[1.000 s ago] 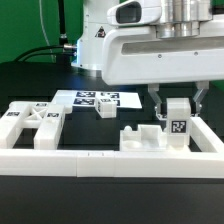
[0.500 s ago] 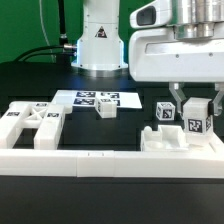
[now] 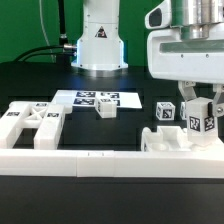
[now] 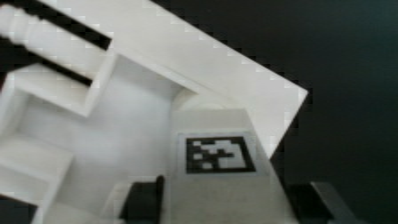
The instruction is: Assemble chair
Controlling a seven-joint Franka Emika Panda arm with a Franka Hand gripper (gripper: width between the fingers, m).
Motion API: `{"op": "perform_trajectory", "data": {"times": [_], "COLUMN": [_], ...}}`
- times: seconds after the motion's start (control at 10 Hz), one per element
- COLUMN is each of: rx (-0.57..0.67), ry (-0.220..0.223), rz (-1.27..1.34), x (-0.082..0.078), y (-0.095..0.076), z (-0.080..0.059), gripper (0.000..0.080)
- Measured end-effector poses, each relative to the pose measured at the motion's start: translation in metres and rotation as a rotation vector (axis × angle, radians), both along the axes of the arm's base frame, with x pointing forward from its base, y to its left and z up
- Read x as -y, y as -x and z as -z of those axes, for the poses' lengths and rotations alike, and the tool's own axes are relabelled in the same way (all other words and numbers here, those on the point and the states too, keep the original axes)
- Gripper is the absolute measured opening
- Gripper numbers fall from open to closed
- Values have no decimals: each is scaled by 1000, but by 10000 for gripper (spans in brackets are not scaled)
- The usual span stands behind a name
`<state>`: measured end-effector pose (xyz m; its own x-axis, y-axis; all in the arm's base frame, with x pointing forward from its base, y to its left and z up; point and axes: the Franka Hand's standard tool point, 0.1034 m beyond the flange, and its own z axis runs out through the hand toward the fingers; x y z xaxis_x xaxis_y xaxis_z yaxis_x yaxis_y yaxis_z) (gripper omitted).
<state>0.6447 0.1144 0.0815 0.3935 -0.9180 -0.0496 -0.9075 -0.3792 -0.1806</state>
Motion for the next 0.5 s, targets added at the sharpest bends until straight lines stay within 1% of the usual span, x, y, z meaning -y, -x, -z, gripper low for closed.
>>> {"op": "perform_trajectory", "data": {"times": [0.2, 0.3, 0.4, 0.5], "rx": [-10, -21, -25, -20], "ry": [-19, -40, -47, -41], "rz": [79, 163, 189, 151], "x": [-1, -1, -2, -2], "y": [0, 1, 1, 1], "z": [0, 0, 0, 1], "gripper": [287, 287, 287, 335]}}
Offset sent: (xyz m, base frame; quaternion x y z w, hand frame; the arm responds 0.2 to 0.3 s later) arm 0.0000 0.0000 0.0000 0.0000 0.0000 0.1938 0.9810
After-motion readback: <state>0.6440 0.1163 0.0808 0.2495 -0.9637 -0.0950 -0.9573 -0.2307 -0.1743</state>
